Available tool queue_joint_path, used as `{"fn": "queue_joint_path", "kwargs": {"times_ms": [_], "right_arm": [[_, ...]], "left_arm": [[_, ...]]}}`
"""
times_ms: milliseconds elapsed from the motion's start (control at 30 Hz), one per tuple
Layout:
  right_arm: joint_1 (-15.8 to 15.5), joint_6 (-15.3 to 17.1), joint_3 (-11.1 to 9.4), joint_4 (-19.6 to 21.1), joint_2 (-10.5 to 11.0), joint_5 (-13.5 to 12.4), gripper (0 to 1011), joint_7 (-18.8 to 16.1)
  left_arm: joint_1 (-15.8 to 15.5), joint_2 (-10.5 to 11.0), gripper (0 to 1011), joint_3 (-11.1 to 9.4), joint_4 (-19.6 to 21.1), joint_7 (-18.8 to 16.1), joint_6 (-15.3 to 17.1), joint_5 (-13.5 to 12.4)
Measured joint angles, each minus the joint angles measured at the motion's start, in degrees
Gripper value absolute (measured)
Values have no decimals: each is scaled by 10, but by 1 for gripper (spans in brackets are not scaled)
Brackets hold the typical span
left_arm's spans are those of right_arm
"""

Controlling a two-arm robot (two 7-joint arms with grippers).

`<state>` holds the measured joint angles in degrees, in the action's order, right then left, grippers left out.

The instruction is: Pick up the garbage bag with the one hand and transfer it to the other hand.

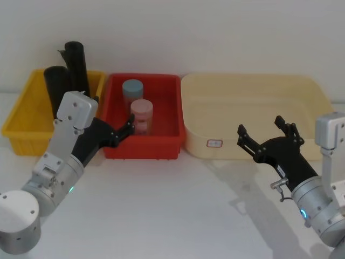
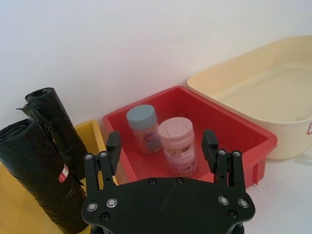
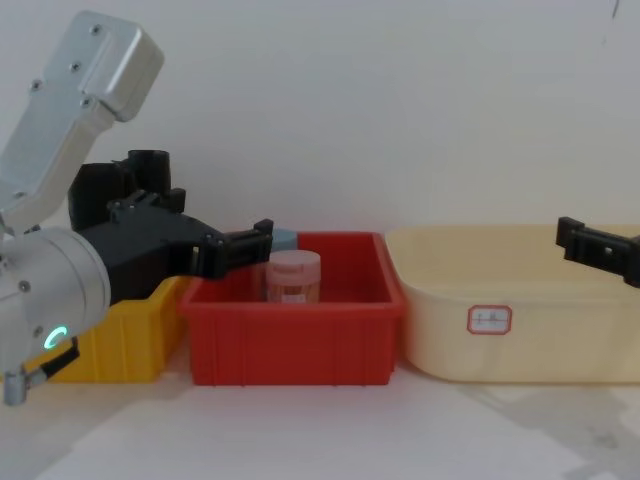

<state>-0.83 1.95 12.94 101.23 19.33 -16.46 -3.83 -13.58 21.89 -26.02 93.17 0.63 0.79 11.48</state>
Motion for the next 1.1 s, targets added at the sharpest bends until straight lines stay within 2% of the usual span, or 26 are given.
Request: {"fn": "queue_joint_path", "kwargs": {"times_ms": [1100], "right_arm": [[0, 0, 0, 0, 0, 0, 1004, 0]], "left_arm": [[0, 0, 1001, 0, 0, 0, 0, 0]]}}
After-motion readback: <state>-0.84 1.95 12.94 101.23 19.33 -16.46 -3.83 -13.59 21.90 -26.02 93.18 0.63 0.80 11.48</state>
